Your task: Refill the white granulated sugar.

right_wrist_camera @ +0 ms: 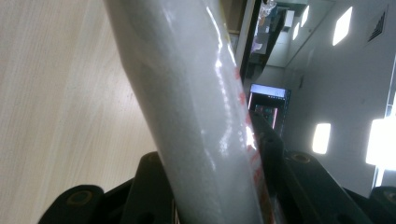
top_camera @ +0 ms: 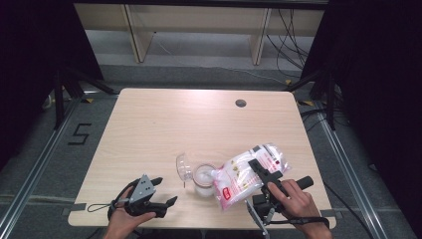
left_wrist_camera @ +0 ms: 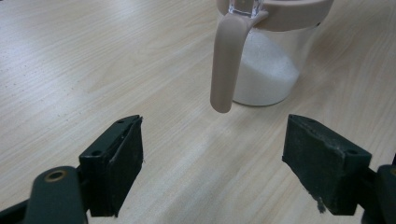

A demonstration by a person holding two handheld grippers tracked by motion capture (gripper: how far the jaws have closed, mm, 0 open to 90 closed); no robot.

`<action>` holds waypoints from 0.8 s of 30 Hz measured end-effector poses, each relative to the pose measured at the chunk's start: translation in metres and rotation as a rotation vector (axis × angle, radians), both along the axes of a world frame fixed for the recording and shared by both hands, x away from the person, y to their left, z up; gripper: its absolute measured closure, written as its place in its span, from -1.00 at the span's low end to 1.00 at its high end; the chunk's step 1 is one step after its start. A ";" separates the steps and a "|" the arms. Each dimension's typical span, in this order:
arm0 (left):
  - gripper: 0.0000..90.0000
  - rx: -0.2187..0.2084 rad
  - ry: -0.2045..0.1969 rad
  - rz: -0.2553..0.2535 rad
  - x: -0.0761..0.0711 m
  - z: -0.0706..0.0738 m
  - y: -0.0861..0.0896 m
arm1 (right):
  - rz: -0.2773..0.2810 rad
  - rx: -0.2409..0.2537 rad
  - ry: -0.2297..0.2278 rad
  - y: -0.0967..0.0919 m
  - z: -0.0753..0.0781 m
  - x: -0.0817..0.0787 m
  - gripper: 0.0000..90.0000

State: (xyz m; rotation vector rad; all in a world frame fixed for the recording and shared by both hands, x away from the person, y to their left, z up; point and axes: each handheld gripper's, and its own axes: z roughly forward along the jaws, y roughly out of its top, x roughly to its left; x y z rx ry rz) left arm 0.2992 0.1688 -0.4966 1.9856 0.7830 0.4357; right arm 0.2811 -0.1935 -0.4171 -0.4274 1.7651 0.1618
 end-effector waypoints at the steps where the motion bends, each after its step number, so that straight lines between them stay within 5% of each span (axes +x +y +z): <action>1: -0.56 0.002 0.000 0.002 0.000 0.000 0.000 | 0.000 0.000 -0.002 0.000 0.000 0.000 0.51; 24: -0.56 -0.002 0.001 -0.001 0.000 0.000 0.000 | 0.008 -0.025 -0.017 0.001 0.001 0.000 0.51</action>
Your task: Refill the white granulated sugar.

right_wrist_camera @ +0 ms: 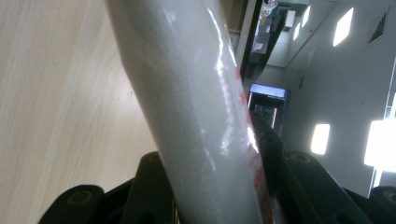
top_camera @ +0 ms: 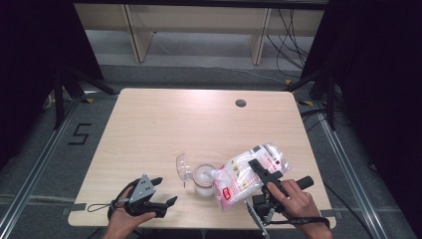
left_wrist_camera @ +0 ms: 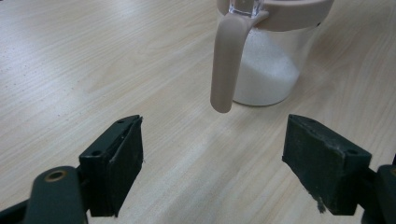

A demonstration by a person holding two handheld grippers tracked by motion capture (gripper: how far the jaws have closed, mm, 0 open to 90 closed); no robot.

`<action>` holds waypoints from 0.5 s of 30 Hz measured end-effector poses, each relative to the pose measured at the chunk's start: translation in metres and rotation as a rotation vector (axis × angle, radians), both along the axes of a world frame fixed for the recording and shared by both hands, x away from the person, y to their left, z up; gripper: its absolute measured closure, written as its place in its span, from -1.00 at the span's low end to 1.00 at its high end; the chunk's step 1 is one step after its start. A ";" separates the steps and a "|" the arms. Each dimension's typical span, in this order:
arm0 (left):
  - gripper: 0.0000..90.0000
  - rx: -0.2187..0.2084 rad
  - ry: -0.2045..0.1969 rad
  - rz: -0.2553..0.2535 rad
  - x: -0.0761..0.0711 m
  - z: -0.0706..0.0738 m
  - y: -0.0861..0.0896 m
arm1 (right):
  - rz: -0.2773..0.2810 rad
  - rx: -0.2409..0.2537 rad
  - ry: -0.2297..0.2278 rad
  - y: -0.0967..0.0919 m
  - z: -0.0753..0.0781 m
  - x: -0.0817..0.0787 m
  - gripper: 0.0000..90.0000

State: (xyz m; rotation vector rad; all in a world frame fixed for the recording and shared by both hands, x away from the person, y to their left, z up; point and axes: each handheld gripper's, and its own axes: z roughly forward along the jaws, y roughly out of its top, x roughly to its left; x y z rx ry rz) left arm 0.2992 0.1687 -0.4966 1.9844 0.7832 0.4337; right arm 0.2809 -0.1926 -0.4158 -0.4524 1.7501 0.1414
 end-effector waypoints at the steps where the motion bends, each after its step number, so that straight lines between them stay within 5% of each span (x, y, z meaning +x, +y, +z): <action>1: -0.56 0.001 0.000 0.000 0.000 0.000 0.000 | 0.005 -0.002 -0.001 0.000 0.000 0.000 0.51; 11: -0.56 0.011 -0.008 -0.004 0.000 0.000 0.000 | 0.027 -0.028 -0.017 0.001 0.001 0.001 0.51; 15: -0.56 0.021 -0.018 -0.014 0.001 0.001 0.001 | -0.005 -0.008 0.005 0.001 -0.002 -0.001 0.51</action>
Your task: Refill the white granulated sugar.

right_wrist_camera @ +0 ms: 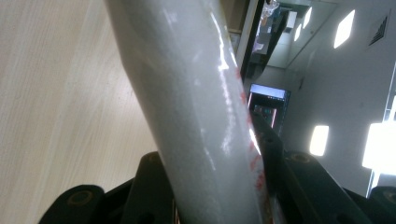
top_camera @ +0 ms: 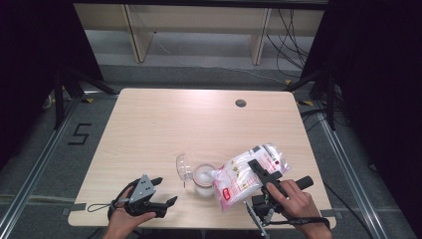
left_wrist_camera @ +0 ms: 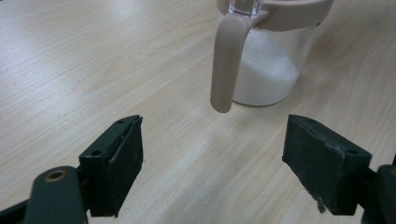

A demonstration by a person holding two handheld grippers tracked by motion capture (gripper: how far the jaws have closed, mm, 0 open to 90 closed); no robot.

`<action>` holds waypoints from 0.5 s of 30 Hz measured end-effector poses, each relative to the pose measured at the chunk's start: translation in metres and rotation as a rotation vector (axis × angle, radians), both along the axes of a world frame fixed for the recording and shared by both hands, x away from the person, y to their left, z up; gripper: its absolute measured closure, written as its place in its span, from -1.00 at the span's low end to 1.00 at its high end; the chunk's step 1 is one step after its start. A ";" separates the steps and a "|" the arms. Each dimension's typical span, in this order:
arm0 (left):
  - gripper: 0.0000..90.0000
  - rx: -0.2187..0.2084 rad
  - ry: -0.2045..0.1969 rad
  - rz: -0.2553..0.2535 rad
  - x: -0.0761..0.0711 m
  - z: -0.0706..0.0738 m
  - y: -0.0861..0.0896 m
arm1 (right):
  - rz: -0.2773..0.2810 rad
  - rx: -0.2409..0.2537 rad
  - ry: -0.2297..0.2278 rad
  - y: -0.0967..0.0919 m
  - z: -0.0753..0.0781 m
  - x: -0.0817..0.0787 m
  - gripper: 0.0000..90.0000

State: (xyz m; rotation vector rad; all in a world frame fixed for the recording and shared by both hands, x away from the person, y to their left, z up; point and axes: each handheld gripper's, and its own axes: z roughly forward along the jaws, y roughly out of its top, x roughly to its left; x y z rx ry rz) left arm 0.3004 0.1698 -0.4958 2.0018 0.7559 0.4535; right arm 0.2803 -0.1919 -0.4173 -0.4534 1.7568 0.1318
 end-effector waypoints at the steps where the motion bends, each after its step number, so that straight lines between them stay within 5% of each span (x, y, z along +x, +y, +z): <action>1: -0.56 0.001 -0.001 -0.001 0.000 0.000 0.000 | 0.004 -0.002 -0.002 0.000 0.000 0.000 0.51; 4: -0.56 -0.001 -0.002 0.000 0.000 0.000 0.000 | 0.001 0.009 -0.010 0.000 -0.001 -0.001 0.51; 7: -0.56 -0.001 0.000 0.000 0.000 0.000 0.000 | 0.038 -0.042 -0.024 0.003 0.003 0.001 0.51; 15: -0.56 -0.001 -0.002 -0.001 0.000 0.000 0.000 | 0.017 -0.023 -0.014 0.002 0.001 0.000 0.51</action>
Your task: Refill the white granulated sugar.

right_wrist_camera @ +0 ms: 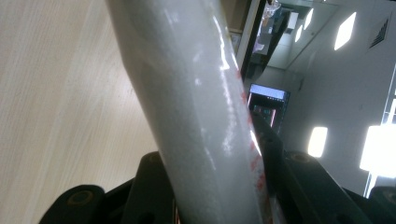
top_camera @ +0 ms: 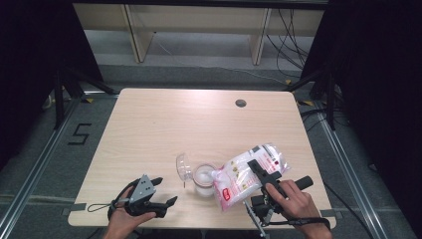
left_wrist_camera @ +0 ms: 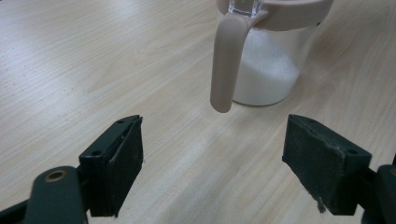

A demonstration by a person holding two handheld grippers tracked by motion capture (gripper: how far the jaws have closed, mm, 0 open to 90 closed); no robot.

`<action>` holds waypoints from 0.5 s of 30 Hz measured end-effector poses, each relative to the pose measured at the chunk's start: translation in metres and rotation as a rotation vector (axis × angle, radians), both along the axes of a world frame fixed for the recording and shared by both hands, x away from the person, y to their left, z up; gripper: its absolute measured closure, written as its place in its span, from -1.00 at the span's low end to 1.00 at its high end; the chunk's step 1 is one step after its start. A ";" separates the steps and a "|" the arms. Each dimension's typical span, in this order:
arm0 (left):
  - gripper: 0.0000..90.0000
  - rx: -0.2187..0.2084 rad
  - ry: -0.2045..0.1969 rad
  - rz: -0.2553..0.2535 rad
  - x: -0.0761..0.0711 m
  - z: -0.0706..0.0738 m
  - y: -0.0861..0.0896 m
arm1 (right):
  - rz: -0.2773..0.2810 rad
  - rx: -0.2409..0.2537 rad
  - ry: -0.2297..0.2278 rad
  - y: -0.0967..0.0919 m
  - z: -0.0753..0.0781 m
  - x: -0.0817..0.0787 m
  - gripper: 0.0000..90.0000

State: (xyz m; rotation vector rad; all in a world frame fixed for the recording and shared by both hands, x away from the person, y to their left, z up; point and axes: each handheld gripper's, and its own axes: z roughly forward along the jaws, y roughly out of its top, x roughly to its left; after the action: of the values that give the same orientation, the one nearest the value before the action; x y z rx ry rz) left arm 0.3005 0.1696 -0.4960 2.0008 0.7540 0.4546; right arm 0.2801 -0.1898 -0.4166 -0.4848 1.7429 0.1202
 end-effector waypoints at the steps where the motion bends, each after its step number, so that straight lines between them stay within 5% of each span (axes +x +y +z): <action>1: -0.56 0.001 0.000 0.000 0.000 0.000 0.000 | 0.007 0.000 -0.004 0.000 0.000 0.000 0.51; 4: -0.56 -0.001 0.001 0.000 0.000 0.000 0.000 | -0.022 0.006 0.006 0.000 -0.001 -0.002 0.51; 6: -0.56 -0.003 0.003 -0.002 0.000 0.000 0.000 | 0.009 -0.048 -0.016 0.001 0.003 0.000 0.51; 10: -0.56 -0.004 0.001 0.000 0.000 0.000 0.000 | -0.013 -0.016 0.000 0.000 0.000 -0.002 0.52; 15: -0.56 -0.003 0.003 -0.002 0.000 0.000 0.000 | 0.007 -0.035 -0.009 0.001 0.002 0.000 0.52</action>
State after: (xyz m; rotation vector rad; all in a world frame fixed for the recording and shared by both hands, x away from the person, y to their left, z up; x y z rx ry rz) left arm 0.3004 0.1692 -0.4962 1.9992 0.7541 0.4493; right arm 0.2796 -0.1884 -0.4151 -0.5164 1.7373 0.0920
